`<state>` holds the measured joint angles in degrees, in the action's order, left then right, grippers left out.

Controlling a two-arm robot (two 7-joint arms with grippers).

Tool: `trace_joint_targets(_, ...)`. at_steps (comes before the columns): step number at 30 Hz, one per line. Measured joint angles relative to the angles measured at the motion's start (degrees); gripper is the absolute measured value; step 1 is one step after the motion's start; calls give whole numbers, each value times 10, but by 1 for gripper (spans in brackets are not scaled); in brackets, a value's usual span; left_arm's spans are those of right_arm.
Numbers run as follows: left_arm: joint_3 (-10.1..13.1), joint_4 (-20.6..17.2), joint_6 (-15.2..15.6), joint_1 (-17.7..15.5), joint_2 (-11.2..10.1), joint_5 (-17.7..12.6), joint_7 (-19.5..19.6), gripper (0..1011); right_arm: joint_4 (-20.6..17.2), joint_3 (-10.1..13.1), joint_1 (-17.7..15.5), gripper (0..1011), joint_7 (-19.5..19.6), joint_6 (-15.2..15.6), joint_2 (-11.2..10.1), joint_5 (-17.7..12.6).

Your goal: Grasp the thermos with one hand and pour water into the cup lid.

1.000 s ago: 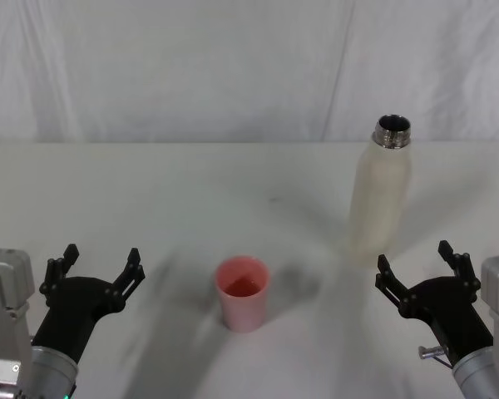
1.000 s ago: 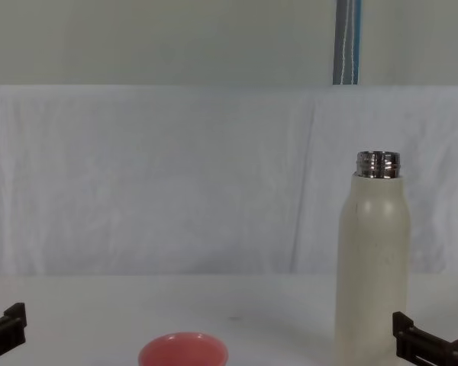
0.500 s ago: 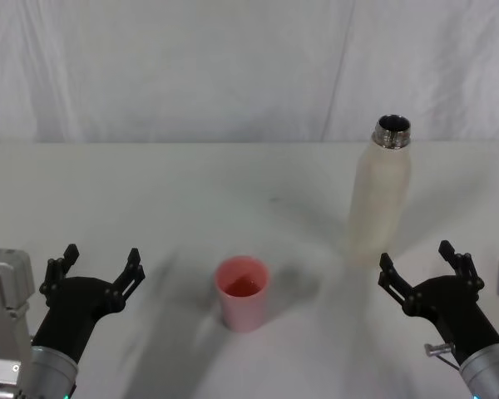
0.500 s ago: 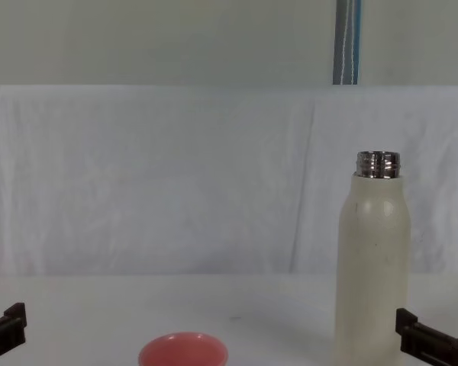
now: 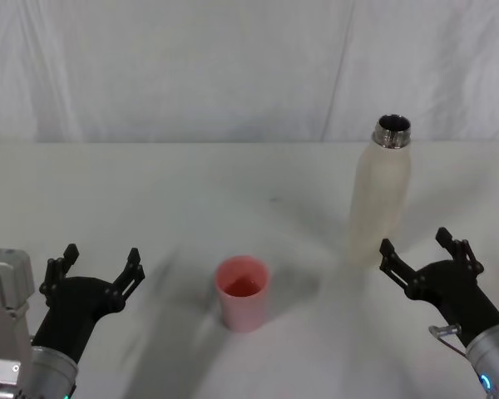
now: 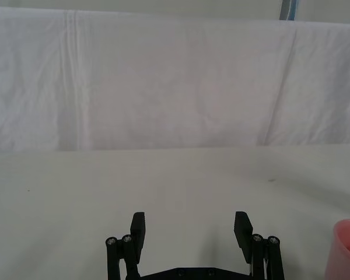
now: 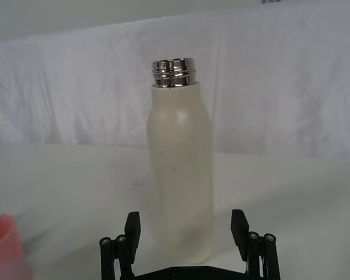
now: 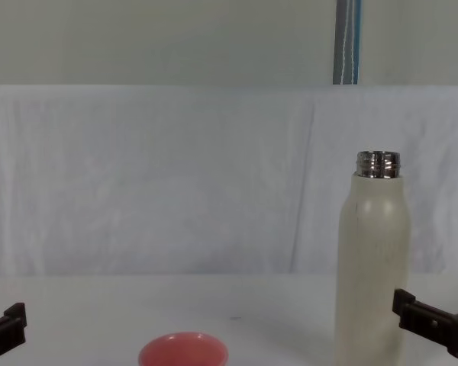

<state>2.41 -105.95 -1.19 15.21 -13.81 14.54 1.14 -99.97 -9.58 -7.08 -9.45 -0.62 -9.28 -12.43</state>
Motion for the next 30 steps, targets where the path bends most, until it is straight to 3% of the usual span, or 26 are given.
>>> trace_joint_targets(15,0,0,0,0,0,0,0,1001,31,-13,51,1002,-26,21,-20,-4)
trace_joint_targets(30,0,0,0,0,0,0,0,1001,69,-25,84,1002,-33,27,-26,1)
